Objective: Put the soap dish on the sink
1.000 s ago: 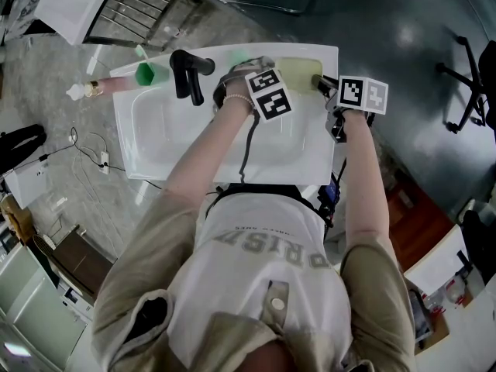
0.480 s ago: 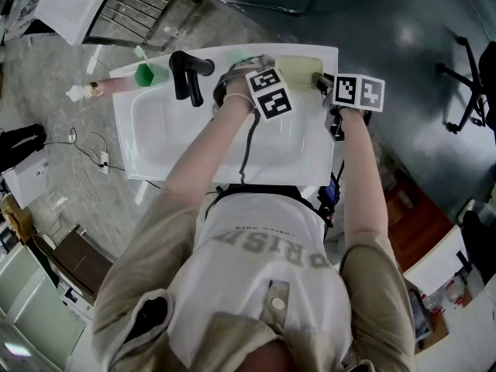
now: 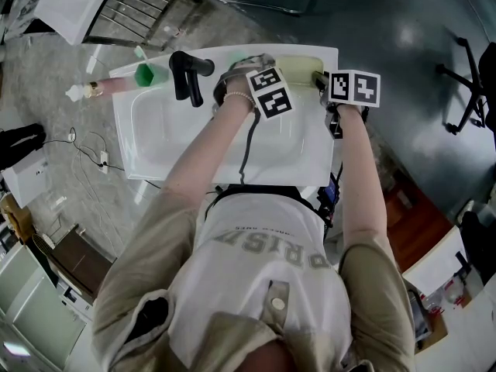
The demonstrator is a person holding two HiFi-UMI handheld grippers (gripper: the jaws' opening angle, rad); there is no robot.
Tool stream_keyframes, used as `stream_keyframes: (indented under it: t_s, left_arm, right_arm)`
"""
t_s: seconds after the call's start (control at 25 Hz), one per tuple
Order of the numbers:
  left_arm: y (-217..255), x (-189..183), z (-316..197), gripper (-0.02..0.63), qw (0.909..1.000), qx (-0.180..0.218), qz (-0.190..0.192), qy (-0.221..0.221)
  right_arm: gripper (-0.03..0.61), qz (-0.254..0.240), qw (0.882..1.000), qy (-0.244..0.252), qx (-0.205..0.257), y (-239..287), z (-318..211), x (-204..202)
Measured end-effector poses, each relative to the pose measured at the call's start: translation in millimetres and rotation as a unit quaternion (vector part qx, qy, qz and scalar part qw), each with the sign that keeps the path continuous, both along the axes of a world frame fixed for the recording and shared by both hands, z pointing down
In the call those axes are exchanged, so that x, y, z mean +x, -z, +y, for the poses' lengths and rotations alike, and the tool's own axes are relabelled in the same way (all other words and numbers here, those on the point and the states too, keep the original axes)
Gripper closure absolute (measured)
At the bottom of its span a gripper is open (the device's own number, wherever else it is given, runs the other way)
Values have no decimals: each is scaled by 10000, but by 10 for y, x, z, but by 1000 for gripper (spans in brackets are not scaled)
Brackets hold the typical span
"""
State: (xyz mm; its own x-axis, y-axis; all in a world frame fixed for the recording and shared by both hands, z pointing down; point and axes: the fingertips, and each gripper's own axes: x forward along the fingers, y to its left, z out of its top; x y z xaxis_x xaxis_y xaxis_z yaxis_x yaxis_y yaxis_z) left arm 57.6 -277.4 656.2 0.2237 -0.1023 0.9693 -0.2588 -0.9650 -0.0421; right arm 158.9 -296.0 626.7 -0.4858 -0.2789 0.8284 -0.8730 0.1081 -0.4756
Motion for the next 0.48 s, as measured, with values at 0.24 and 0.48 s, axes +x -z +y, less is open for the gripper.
stream_keyframes:
  t_s: [0.24,0.48]
  left_arm:
    - [3,3,-10,287,10000,9,7,6]
    - [7,1,-14,287,10000,13,26,18]
  right_arm:
    - [486,18,9998,-130,-116,-2,-6,9]
    - [499,-198,9990,-350,-188,-4,-16,34]
